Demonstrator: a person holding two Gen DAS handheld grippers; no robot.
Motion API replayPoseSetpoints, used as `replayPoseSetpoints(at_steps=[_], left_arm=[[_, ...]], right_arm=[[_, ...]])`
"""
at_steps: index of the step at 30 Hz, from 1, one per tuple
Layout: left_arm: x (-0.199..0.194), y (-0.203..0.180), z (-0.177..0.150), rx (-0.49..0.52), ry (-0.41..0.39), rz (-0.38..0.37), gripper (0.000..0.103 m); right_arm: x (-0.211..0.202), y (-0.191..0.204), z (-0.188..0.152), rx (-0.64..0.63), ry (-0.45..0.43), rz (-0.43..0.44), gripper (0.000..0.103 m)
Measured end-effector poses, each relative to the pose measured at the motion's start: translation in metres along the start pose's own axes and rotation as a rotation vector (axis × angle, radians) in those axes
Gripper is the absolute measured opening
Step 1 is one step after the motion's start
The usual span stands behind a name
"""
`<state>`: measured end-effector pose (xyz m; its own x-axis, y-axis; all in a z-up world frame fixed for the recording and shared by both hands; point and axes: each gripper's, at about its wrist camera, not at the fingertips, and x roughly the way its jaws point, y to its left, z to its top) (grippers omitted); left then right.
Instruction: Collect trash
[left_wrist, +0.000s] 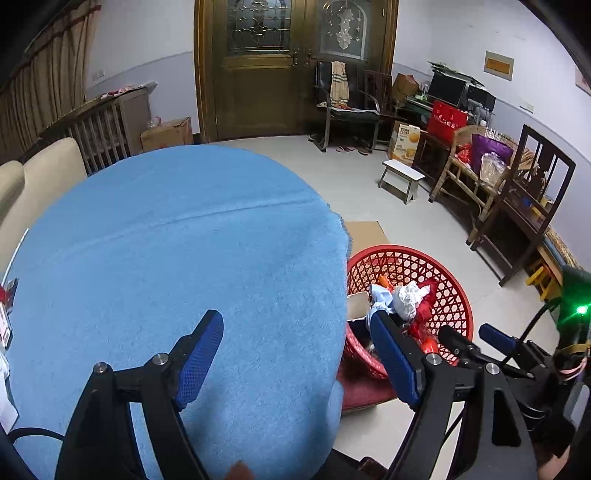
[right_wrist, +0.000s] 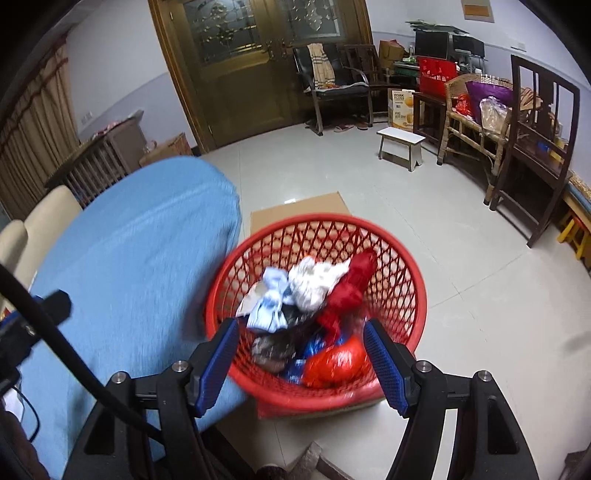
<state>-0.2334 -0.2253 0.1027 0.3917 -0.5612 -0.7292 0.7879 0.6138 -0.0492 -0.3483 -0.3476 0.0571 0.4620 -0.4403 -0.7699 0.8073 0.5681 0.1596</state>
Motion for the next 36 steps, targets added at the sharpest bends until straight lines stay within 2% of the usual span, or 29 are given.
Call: replayPoseSetpoints(at_steps=[9,36], left_arm=[[-0.005,0.009,-0.004,-0.008,-0.01,-0.017,0.084],[0.0,0.002,-0.008,0.039,-0.006,-0.01,0.084]], right_arm=[[-0.005,0.014,-0.007,-0.039,-0.003,-0.01,0.073],[0.0,0.005,-0.005,-0.012,0.002,-0.012,0.073]])
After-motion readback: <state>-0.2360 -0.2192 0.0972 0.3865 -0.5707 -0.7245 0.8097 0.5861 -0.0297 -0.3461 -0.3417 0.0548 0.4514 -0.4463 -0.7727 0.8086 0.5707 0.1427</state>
